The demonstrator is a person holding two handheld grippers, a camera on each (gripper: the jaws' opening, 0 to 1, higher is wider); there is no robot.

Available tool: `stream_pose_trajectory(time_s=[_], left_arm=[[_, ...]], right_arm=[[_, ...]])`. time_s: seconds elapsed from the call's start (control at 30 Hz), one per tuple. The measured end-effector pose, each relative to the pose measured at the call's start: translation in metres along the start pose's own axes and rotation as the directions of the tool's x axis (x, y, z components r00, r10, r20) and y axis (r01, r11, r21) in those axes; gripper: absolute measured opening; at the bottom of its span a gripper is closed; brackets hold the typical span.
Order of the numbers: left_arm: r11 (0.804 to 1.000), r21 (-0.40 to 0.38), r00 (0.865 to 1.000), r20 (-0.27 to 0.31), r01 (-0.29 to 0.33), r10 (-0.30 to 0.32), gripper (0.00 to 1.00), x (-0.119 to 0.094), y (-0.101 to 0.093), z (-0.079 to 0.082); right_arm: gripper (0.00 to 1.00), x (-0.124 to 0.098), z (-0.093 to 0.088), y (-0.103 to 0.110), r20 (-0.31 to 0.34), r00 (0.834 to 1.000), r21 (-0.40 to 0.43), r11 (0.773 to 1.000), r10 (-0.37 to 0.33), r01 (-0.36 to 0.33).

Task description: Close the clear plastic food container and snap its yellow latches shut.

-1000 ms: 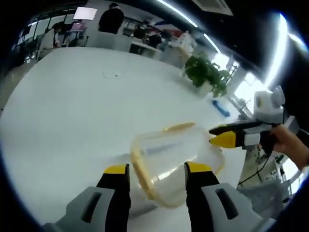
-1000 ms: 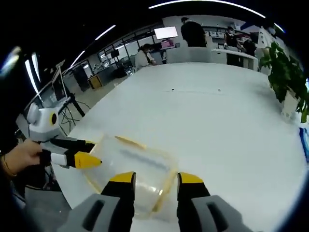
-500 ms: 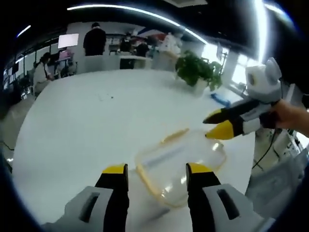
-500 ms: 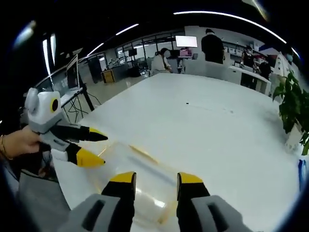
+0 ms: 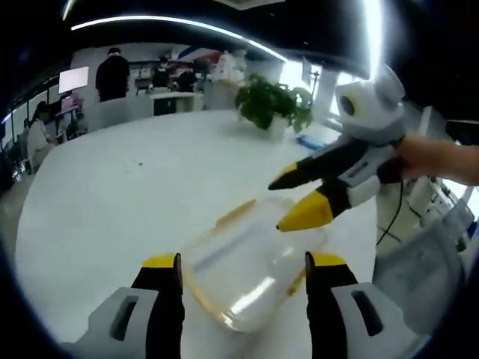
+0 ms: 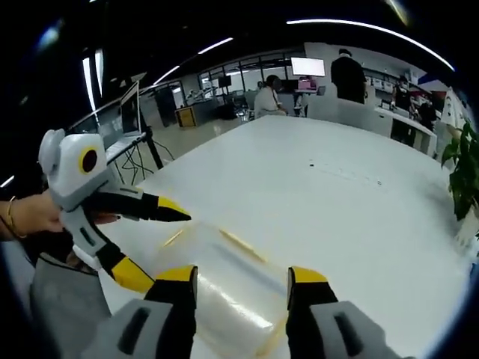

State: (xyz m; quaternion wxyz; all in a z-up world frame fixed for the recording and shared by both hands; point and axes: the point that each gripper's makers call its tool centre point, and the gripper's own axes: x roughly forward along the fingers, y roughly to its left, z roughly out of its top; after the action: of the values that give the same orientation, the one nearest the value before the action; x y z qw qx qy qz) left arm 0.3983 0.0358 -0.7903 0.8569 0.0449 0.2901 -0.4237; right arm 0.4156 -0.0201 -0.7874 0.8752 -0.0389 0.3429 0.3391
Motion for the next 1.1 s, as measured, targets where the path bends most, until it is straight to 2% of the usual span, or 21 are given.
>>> stream_pose_trajectory(time_s=[0.17, 0.3, 0.4, 0.5, 0.77, 0.93, 1.0, 1.1], left_arm=[[1.000, 0.010, 1.000, -0.002, 0.005, -0.005, 0.61, 0.002, -0.001, 0.001], [1.000, -0.017, 0.999, 0.030, -0.009, 0.009, 0.58, 0.001, 0.004, 0.009], [0.999, 0.022, 1.000, -0.005, -0.030, 0.030, 0.58, 0.004, 0.008, 0.005], [0.998, 0.052, 0.999, -0.030, -0.025, 0.026, 0.57, 0.006, 0.006, 0.001], [0.995, 0.100, 0.998, -0.055, 0.002, 0.003, 0.60, 0.008, -0.003, -0.005], [0.974, 0.224, 0.995, -0.093, 0.044, -0.023, 0.63, 0.008, -0.014, -0.011], [0.954, 0.293, 0.995, -0.100, 0.057, -0.029, 0.64, 0.008, -0.017, -0.013], [0.940, 0.335, 0.994, -0.104, 0.067, -0.033, 0.64, 0.008, -0.021, -0.013]], right_arm=[[0.36, 0.004, -0.001, 0.004, -0.013, 1.000, -0.014, 1.000, 0.015, -0.015], [0.32, 0.006, -0.001, 0.009, -0.013, 0.999, -0.011, 0.999, 0.033, -0.034], [0.31, 0.010, -0.001, 0.012, -0.017, 0.999, -0.016, 0.999, 0.046, -0.046], [0.29, 0.013, -0.001, 0.016, -0.018, 0.998, -0.012, 0.998, 0.066, -0.066], [0.32, 0.021, 0.002, 0.019, -0.022, 0.996, -0.036, 0.996, 0.084, -0.085], [0.36, 0.025, 0.006, 0.016, -0.035, 0.995, -0.084, 0.991, 0.098, -0.101], [0.37, 0.026, 0.007, 0.016, -0.044, 0.993, -0.096, 0.989, 0.112, -0.116], [0.38, 0.030, 0.007, 0.016, -0.062, 0.988, -0.127, 0.981, 0.142, -0.149]])
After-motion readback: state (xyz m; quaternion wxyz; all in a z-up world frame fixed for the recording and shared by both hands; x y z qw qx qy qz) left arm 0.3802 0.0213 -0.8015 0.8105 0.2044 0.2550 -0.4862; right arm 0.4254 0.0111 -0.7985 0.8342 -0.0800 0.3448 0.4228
